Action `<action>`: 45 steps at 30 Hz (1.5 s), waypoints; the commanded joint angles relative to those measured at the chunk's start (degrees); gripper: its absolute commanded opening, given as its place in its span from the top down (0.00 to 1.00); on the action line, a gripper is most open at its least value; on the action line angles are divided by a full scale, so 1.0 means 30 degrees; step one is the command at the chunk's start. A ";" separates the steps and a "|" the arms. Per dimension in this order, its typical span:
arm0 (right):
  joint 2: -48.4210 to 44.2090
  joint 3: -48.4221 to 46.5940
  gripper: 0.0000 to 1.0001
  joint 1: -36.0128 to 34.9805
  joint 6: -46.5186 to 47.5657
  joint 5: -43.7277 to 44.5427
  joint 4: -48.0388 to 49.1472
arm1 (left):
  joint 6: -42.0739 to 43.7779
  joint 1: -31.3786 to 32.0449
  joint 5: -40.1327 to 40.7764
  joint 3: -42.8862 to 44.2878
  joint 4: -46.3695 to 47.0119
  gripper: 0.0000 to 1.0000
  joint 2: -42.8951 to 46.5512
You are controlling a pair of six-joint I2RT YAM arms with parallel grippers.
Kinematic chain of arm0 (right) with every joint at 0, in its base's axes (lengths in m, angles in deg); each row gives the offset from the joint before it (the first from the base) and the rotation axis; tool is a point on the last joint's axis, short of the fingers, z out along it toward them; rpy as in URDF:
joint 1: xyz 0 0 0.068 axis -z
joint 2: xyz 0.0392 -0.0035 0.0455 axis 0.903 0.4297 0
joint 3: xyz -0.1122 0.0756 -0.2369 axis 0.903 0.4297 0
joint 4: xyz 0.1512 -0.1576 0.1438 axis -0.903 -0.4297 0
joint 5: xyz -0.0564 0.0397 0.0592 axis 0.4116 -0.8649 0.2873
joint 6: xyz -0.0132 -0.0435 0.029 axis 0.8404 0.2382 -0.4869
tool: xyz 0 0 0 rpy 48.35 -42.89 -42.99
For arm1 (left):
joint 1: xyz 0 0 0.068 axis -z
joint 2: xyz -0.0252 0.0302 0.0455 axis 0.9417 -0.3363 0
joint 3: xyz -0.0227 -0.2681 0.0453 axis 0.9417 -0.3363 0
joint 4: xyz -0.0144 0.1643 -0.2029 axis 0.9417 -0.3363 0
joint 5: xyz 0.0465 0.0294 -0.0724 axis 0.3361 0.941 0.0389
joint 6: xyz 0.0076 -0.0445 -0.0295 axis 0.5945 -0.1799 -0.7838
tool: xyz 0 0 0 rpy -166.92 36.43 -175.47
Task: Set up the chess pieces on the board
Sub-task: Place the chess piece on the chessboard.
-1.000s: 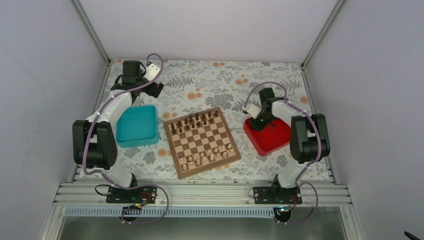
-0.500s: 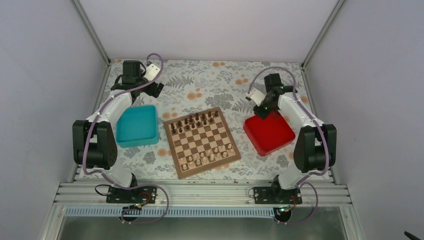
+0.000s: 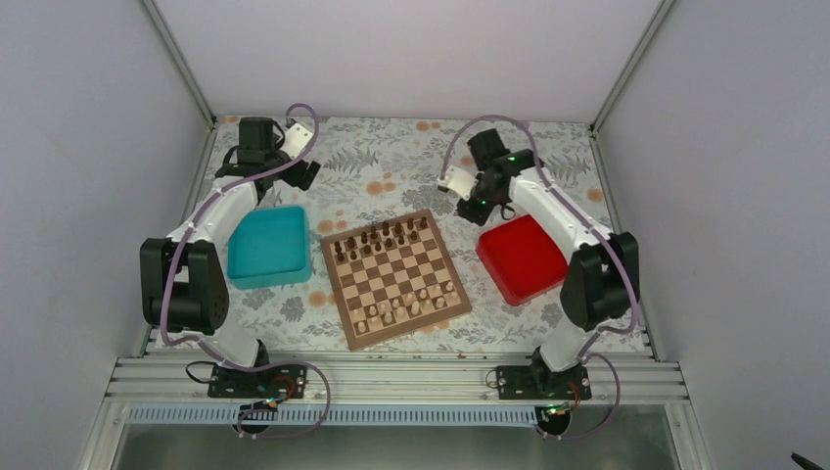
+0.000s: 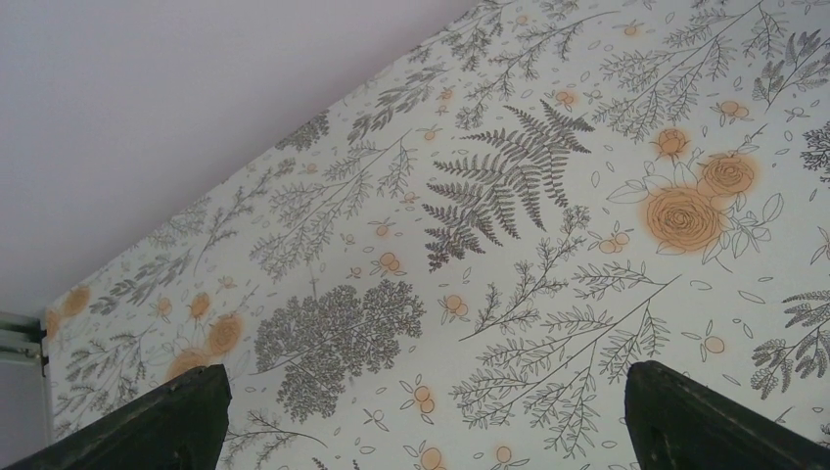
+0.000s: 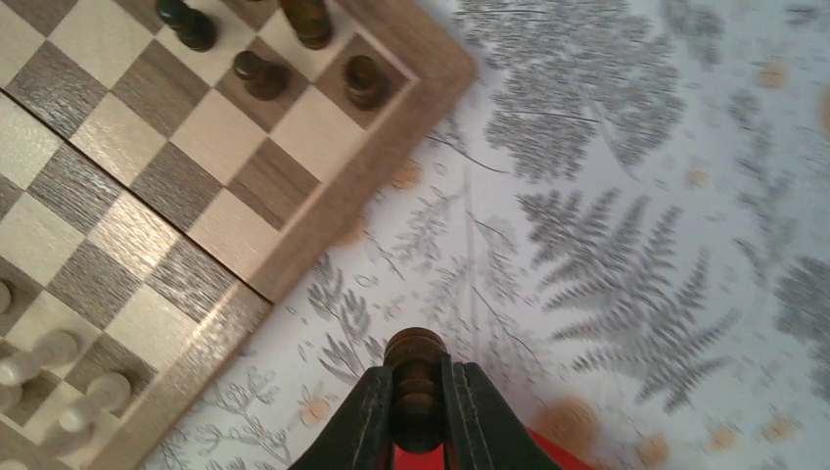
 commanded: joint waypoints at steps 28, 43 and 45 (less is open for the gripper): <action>0.7204 -0.3089 0.87 -0.3467 -0.0083 -0.1442 0.0892 | -0.0116 -0.0003 -0.0353 -0.0150 0.0511 0.00 0.0716; 0.7590 -0.2380 0.85 -0.3478 0.0011 -0.0620 0.1342 | -0.0094 -0.0004 -0.0497 -0.0202 0.0574 0.00 0.0562; 0.7634 -0.2350 0.84 -0.3473 -0.0003 -0.0585 0.1442 | -0.0074 -0.0004 -0.0528 -0.0205 0.0550 0.00 0.0529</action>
